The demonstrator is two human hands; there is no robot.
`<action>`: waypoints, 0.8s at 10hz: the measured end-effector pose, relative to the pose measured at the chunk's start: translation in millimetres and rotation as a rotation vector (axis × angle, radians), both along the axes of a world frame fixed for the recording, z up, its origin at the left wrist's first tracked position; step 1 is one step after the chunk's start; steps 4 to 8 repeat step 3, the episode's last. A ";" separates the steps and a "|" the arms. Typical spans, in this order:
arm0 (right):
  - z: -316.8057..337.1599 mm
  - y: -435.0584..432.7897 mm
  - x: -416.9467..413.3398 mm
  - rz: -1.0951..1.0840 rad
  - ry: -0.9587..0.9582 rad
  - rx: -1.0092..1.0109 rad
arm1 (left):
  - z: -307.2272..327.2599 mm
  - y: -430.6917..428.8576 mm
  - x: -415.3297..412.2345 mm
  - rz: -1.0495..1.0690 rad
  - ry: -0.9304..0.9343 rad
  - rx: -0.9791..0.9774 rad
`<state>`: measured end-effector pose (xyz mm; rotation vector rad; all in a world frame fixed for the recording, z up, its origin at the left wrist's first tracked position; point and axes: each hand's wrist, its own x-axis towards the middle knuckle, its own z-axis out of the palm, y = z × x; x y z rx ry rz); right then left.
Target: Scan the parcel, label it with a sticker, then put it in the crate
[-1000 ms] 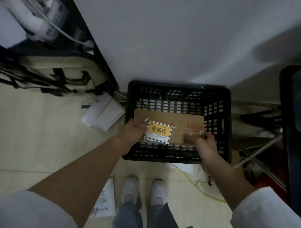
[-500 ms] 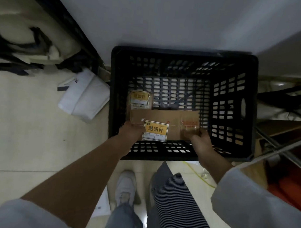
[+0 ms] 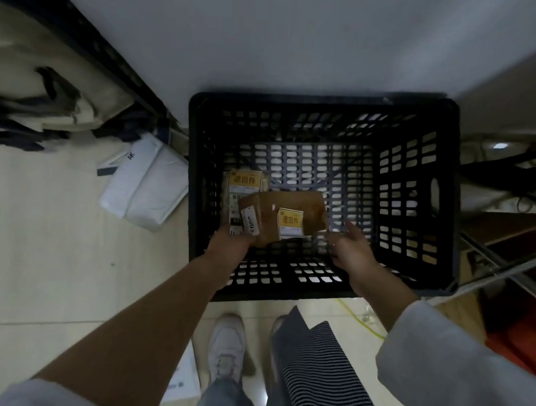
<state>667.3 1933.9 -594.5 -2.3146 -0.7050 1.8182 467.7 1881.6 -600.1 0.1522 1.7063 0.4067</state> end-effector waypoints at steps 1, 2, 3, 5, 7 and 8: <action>32.6 0.8 -2.4 0.048 0.029 -0.025 | 20.0 5.4 -3.0 -0.014 0.007 -0.035; 71.1 3.7 -7.5 0.119 0.059 -0.064 | 47.7 16.2 -9.1 -0.050 -0.017 -0.020; 123.7 -1.4 -13.7 0.020 0.074 -0.059 | 97.1 16.7 -11.5 -0.047 -0.005 -0.018; 123.7 -1.4 -13.7 0.020 0.074 -0.059 | 97.1 16.7 -11.5 -0.047 -0.005 -0.018; 123.7 -1.4 -13.7 0.020 0.074 -0.059 | 97.1 16.7 -11.5 -0.047 -0.005 -0.018; 123.7 -1.4 -13.7 0.020 0.074 -0.059 | 97.1 16.7 -11.5 -0.047 -0.005 -0.018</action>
